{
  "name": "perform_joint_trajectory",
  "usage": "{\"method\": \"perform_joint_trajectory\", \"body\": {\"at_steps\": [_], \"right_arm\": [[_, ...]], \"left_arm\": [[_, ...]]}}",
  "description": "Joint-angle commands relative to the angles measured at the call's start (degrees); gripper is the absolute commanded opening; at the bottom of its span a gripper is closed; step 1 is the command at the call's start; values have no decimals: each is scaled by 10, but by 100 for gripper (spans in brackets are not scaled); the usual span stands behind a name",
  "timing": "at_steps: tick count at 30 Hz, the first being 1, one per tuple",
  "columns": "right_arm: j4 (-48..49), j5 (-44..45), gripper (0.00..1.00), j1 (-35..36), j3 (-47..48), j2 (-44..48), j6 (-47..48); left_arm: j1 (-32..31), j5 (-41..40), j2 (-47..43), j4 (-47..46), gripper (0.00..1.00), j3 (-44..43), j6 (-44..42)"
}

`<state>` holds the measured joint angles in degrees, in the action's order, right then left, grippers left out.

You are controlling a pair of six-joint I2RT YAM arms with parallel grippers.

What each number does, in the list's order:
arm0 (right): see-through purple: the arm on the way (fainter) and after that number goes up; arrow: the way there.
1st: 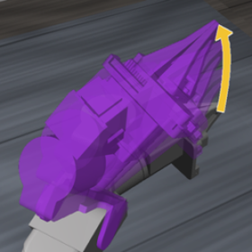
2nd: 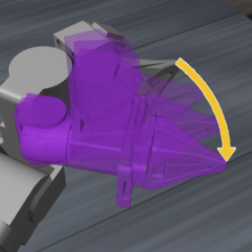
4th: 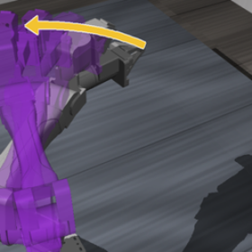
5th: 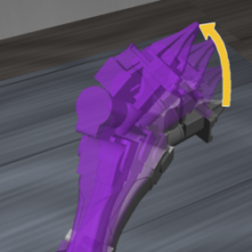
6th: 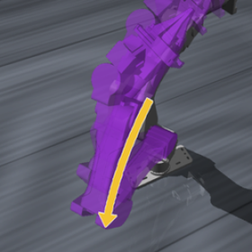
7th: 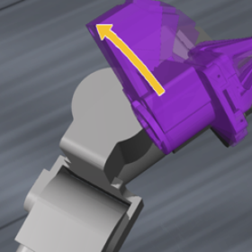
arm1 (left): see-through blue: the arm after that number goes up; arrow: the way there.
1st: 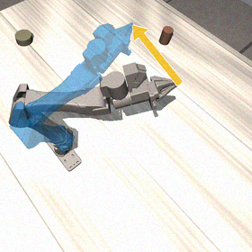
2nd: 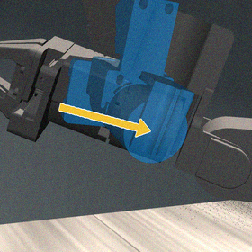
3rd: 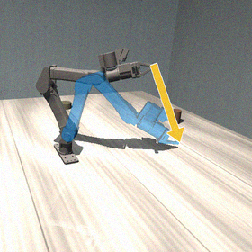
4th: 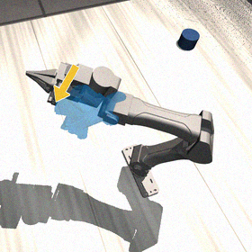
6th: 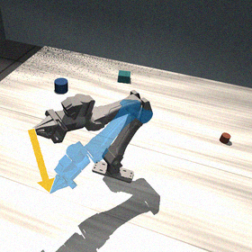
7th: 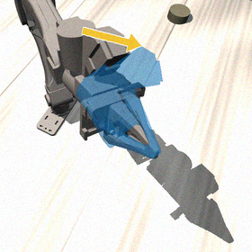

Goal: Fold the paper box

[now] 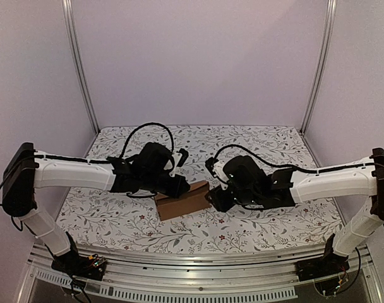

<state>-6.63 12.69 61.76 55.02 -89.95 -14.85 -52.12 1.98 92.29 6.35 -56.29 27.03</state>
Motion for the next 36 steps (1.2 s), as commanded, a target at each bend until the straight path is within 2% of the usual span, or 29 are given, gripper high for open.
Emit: {"method": "perform_joint_trajectory", "body": {"at_steps": [1, 7, 10, 16, 24, 30, 36], "right_arm": [[-39, 9, 44, -6, 46, 28, 19], [-57, 5, 11, -30, 112, 6, 32], [-64, 4, 0, -39, 142, -17, 34], [-58, -8, 0, -46, 158, -69, 23], [-22, -40, 0, -47, 105, -147, -16], [-19, -27, 0, -46, 78, -134, -27], [-41, -11, 0, -47, 108, -89, -11]], "left_arm": [[0, -12, 22, 34, 8, 19, -2], [-2, -9, 28, 31, 6, 22, 3], [-3, -9, 28, 29, 5, 24, 5], [-4, -8, 31, 26, 5, 25, 7], [-5, -2, 40, 25, 4, 22, 7], [-5, -2, 44, 25, 4, 21, 10], [-5, 0, 50, 26, 3, 18, 12]]}}
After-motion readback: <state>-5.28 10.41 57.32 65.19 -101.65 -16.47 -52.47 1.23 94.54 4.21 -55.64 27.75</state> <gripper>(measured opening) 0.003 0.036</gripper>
